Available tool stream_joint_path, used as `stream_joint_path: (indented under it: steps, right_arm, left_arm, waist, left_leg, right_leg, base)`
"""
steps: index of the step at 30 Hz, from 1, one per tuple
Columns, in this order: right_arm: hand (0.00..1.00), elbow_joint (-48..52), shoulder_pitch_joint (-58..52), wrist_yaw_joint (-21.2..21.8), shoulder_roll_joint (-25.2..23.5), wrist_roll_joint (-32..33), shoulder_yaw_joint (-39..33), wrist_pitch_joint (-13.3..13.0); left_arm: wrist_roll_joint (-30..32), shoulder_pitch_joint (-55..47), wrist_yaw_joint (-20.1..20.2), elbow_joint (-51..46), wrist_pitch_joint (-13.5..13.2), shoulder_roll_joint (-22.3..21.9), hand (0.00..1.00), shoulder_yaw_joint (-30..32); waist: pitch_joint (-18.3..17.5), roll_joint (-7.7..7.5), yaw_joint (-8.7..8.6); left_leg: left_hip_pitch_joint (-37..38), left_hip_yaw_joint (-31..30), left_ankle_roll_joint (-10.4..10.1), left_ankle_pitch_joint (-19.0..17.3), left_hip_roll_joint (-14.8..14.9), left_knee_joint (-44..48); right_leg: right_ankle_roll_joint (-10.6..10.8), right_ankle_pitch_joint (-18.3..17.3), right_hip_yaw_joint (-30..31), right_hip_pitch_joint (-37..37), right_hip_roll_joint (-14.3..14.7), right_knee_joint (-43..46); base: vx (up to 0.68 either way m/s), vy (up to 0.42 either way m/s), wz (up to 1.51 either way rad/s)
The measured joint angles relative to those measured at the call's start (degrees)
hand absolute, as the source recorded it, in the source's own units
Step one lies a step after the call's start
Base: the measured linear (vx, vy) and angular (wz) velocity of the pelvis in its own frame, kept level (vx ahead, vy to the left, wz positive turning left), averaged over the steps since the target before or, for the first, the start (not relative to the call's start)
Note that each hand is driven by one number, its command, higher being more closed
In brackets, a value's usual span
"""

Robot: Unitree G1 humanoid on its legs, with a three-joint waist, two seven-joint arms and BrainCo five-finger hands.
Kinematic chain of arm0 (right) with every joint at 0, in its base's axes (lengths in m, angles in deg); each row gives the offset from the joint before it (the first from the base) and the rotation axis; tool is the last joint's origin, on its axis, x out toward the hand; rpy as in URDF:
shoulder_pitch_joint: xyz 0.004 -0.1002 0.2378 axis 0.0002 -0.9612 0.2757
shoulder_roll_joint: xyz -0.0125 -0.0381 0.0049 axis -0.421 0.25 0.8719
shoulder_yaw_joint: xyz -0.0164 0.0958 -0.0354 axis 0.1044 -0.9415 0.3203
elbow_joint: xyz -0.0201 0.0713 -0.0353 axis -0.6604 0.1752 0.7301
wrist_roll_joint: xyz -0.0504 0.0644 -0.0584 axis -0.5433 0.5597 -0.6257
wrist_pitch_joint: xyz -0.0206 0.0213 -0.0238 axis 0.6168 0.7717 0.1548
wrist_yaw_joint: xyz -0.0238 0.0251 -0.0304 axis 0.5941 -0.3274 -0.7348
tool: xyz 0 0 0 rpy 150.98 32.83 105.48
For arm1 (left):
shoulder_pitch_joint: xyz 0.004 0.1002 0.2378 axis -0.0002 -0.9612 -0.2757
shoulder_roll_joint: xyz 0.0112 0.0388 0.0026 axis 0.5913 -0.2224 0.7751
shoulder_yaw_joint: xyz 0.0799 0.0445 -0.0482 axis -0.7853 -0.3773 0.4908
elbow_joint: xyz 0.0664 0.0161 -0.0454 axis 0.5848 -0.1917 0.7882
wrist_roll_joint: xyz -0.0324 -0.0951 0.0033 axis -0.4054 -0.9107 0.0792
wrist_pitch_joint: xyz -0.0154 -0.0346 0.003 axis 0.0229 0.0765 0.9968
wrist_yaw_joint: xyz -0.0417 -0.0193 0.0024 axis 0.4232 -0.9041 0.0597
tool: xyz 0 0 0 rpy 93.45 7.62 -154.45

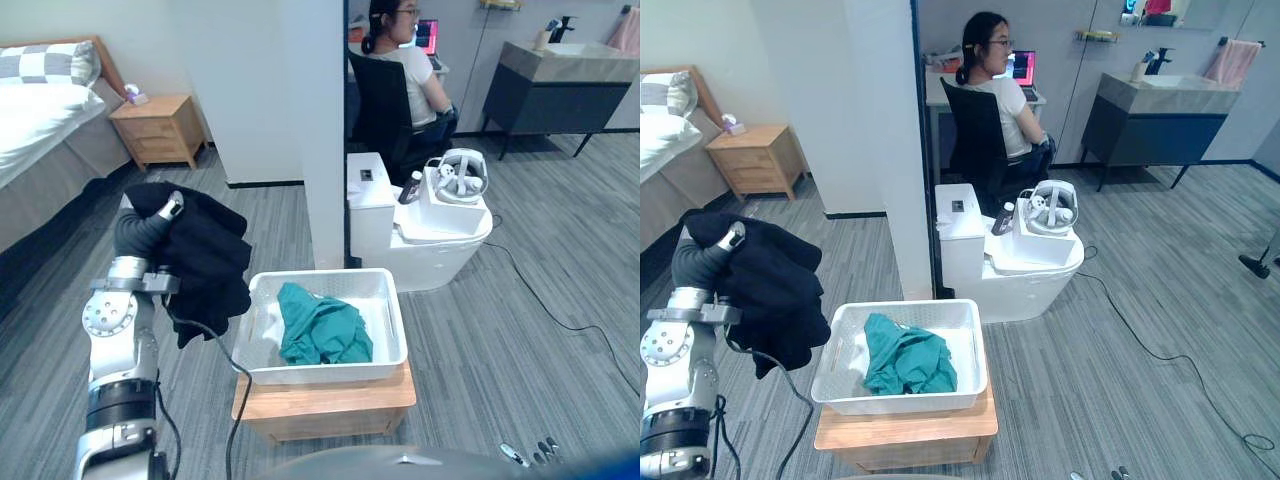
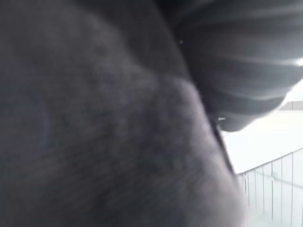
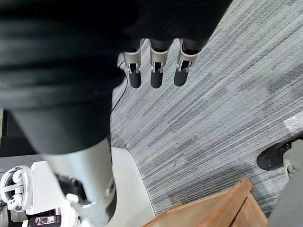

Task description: Tidy the bed and pick cloth on bed and put in laundry

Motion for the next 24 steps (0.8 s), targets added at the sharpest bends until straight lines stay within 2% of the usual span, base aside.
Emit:
stream_joint_path:
  steps: [4,9,11,13,17,19,22,24]
  right_arm:
    - [0.0,-0.05,-0.88,-0.16,-0.02,0.02,1.56,0.02]
    - [0.0,-0.52,-1.18,-0.22,-0.02,0.03,2.19,0.03]
    - [0.0,-1.03,-1.2,-0.22,-0.05,0.02,2.26,0.05]
    - [0.0,-1.25,-1.19,-0.33,-0.04,0.03,2.88,0.1]
    - [0.0,-1.26,-1.36,-0.31,-0.23,0.01,4.56,0.23]
    - [0.0,-1.26,-1.55,-0.52,-0.22,0.11,5.45,1.29]
    - [0.0,-1.22,-1.35,-0.63,-0.19,2.37,7.65,2.35]
    - [0.0,-1.09,-0.34,-0.6,-0.18,5.93,10.22,4.15]
  left_arm:
    - [1.53,3.0,1.35,0.67,0.1,1.9,1.0,-3.64]
    - [2.01,6.8,1.45,1.78,0.6,1.95,1.0,-4.76]
    - [2.05,7.63,1.49,1.87,1.6,1.95,1.0,-5.95]
    - [2.04,8.04,2.68,1.87,3.58,1.94,1.0,-6.7]
    - [1.24,8.07,3.77,1.84,6.92,1.92,1.0,-7.67]
    - [0.31,8.05,5.35,1.85,10.68,1.23,1.0,-8.48]
    - [0.25,8.04,6.94,1.8,13.08,1.15,1.0,-10.21]
    - [0.3,7.81,8.78,1.8,14.13,0.65,1.0,-13.66]
  waist:
    - [0.16,0.24,-0.7]
    - [0.81,1.17,-1.6]
    - [0.98,1.33,-1.91]
    - [1.18,1.13,-2.75]
    - [1.77,0.38,-3.0]
    - [2.14,-0.13,-2.81]
    - [2.61,-0.77,-2.6]
    - [3.48,-2.03,-1.08]
  left_leg:
    - [-0.09,0.41,0.05,-0.14,-0.19,0.0]
    - [0.12,1.34,0.04,-0.28,-0.27,0.01]
    - [0.48,1.66,-0.01,-0.43,-0.22,0.01]
    - [0.82,1.87,0.0,-0.6,-0.15,0.03]
    - [0.66,2.36,-0.01,-0.69,-0.17,0.34]
    - [0.63,2.28,0.01,-0.69,-0.15,0.45]
    - [-0.07,1.79,0.02,-0.68,-0.07,0.62]
    - [-1.17,1.53,0.13,-0.59,-0.06,0.75]
  right_leg:
    - [0.0,0.0,0.65,-0.39,-0.01,0.13]
    - [0.0,0.0,1.57,-0.86,0.13,0.47]
    - [-0.03,-0.02,2.08,-0.9,0.31,0.65]
    - [-0.2,-0.16,2.58,-0.97,0.51,0.99]
    - [-0.24,-0.24,2.97,-1.71,0.56,1.74]
    - [-0.23,-0.24,2.96,-1.69,0.56,1.79]
    - [-0.25,-0.25,2.75,-1.77,0.56,1.83]
    - [-0.3,-0.29,2.67,-2.98,0.54,2.08]
  base:
    - [-0.01,-0.024,-0.08]
    - [-0.01,-0.035,-0.11]
    - [-0.02,-0.041,-0.13]
    - [-0.03,-0.045,-0.1]
    - [-0.04,-0.047,-0.08]
    - [-0.04,-0.049,0.01]
    - [-0.04,-0.041,0.06]
    - [-0.05,-0.039,0.04]
